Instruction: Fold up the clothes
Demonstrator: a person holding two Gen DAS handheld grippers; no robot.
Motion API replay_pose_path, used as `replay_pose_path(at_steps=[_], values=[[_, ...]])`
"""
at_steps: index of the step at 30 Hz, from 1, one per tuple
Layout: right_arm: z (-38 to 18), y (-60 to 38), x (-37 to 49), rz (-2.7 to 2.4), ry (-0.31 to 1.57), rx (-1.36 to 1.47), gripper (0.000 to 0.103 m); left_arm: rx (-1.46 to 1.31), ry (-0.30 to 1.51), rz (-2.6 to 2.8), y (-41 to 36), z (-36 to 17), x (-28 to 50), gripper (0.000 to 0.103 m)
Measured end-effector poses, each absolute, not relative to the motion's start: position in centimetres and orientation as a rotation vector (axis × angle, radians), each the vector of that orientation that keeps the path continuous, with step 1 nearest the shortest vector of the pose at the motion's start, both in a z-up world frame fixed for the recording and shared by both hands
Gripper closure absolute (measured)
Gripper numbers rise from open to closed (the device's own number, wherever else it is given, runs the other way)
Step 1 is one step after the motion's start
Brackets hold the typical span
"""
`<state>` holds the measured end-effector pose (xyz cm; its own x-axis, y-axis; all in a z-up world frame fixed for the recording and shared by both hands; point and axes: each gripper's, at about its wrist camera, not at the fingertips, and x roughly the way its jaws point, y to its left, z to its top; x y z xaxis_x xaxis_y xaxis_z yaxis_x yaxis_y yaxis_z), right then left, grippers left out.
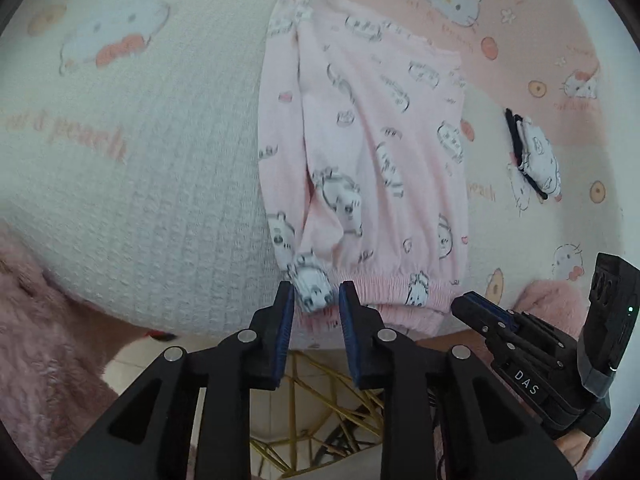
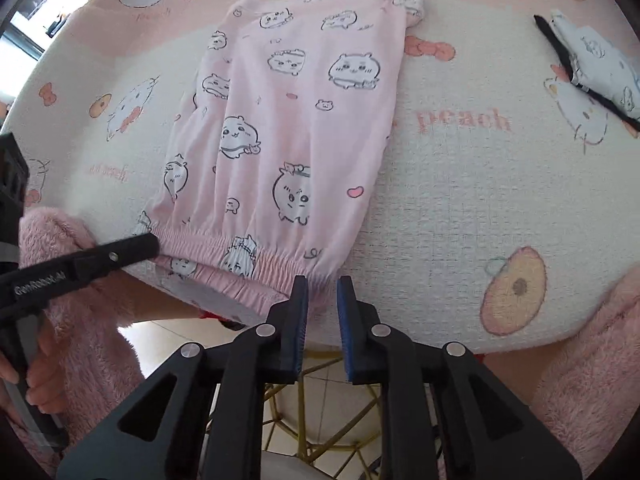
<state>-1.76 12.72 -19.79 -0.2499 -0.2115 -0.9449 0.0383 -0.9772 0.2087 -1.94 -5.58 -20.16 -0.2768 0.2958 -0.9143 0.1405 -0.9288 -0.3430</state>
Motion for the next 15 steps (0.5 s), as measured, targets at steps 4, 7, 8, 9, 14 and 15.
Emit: replay_pose_path(at_steps=[4, 7, 8, 9, 14, 15], values=[[-18.2, 13.3, -2.7, -2.433, -0.197, 1.731, 0.066, -1.706, -0.465, 2.419, -6.6, -18.4, -3.6, 0.067], [-19.1, 13.5, -3.9, -2.408, -0.219, 1.735, 0.065, -1.752, -0.498, 2.284, -6.0, -20.9, -5.7, 0.067], [-19.6, 13.6, -4.2, -2.399, -0.226, 1.745, 0.065, -1.772, -0.494, 2.253, -5.5, -21.8, -5.9, 0.068], [-20.1, 13.6, -4.2, -2.398, -0.218, 1.76, 0.065, -1.791, -0.491, 2.221, -5.1, -22.6, -6.1, 0.068], [-22.6, 13.4, -4.1, -2.394, -0.176, 1.84, 0.065, -1.72, -0.453, 2.152, -2.5, -23.1, -4.8, 0.074], [-22.9, 13.4, -4.1, -2.392, -0.181, 1.85, 0.065, -1.698, -0.423, 2.142, -2.1, -22.7, -4.7, 0.074]])
